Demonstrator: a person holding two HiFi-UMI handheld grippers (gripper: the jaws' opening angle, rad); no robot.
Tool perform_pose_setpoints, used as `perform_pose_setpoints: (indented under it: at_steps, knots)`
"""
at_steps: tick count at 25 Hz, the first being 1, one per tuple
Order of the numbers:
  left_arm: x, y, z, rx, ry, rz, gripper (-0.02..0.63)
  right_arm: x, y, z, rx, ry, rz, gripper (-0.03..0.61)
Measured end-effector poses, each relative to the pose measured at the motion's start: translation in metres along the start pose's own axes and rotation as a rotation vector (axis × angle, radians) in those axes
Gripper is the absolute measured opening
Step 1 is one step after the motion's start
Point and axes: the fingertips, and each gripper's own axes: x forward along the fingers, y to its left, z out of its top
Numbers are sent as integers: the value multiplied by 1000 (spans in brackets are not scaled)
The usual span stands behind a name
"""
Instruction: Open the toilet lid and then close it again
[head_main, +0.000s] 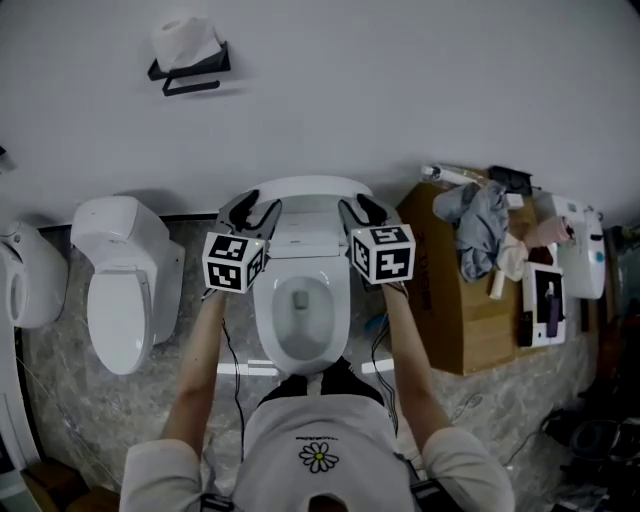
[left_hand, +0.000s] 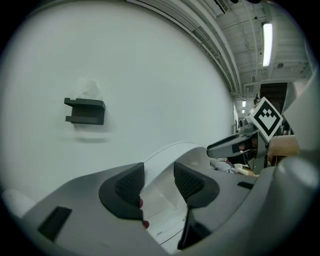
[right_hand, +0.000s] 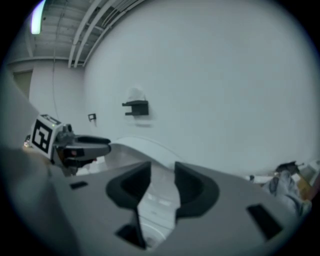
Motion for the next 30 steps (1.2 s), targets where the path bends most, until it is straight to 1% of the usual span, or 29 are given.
perform_pose_setpoints:
  at_steps: [6, 9, 14, 18, 21, 30]
  knots:
    - [37, 30, 14, -10, 2, 53, 204, 39, -13, 24, -70, 14, 7, 164]
    - [54, 40, 19, -22, 4, 67, 204, 54, -22, 33, -61, 9, 17, 164]
    - [77, 56, 23, -12, 21, 81, 204, 77, -29, 44, -73, 13, 24, 164]
    - [92, 67, 25, -31, 25, 96, 204, 93, -35, 50, -75, 21, 28, 164]
    - [101, 76, 26, -48, 33, 103, 204, 103, -38, 54, -81, 29, 26, 164]
    - [116, 86, 28, -51, 43, 112, 204, 118, -45, 60, -89, 37, 22, 164]
